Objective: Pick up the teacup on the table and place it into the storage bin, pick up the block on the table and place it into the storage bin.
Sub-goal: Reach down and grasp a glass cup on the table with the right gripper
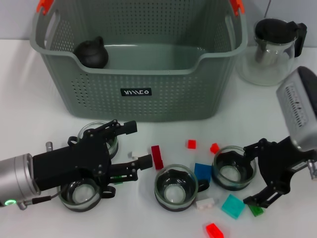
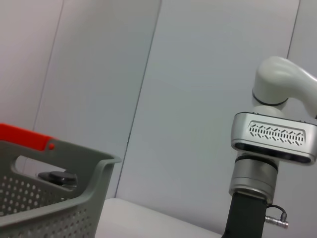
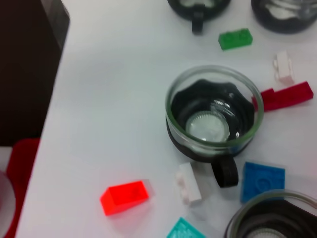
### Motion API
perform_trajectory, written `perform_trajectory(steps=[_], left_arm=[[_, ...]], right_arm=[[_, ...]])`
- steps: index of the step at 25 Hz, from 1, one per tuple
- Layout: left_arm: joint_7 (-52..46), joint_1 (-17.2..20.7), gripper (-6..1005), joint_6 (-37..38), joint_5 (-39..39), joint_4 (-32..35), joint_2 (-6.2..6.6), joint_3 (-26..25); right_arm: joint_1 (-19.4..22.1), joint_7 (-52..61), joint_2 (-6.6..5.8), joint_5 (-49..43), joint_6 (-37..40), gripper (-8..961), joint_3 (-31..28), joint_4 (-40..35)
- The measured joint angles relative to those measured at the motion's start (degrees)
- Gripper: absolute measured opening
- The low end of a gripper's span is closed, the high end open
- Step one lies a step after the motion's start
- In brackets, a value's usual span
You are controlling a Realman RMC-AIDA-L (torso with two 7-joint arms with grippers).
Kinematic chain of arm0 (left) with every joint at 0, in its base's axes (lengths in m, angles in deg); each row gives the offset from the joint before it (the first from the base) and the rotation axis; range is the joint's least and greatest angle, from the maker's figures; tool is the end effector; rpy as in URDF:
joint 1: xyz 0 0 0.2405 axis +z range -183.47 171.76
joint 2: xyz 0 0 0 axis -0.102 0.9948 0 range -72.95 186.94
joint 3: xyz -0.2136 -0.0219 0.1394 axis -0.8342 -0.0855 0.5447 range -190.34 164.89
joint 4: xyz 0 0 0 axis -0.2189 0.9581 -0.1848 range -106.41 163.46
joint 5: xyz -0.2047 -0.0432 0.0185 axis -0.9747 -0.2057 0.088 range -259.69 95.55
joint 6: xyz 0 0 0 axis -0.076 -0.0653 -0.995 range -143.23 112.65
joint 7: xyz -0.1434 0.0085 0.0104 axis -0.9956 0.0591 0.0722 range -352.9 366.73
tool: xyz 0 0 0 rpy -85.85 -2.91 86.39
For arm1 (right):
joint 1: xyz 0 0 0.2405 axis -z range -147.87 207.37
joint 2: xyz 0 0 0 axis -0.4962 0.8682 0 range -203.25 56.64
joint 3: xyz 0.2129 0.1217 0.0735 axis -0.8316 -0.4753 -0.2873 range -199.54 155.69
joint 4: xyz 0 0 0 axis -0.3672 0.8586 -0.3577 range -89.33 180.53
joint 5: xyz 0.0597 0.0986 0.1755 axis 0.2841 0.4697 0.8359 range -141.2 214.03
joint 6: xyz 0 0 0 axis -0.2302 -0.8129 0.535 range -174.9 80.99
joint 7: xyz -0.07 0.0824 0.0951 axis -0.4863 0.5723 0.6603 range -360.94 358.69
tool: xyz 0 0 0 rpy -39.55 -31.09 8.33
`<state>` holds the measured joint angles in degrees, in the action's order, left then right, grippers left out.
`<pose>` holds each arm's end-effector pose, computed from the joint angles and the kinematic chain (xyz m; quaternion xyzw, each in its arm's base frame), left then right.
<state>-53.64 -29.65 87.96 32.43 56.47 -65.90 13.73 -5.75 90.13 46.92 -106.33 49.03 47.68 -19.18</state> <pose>-0.2718 0.2601 -0.0223 -0.8974 -0.1762 -0.3857 0.1217 0.2089 0.3333 -0.0139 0.9888 0.0087 0.1479 0.0167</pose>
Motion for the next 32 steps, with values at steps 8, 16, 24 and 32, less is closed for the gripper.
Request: perform_trajectory(steps=[8,16,24,32], left_arm=[[0.5,0.15,925,-0.89,0.02,-0.95,-0.15,0.0],[0.57,0.34,924,-0.9,0.02,-0.96,-0.15,-0.01],[0.61,0.44,923,-0.95,0.02,-0.97,-0.15,-0.01],[0.61,0.56,923,-0.95,0.03,-1.3,0.02,-0.4]], right_arm=[[-0.13,0.78,0.1,-0.16,-5.14,942,7.19,0.0],[-1.13,1.64,0.09,-1.82,-6.17,941,8.63,0.24],[-1.28,5.26,0.1,-2.37,-9.3,857,12.92,0.65],[-1.32,7.44,0.09,-2.45,-9.64,663,13.54,0.24]])
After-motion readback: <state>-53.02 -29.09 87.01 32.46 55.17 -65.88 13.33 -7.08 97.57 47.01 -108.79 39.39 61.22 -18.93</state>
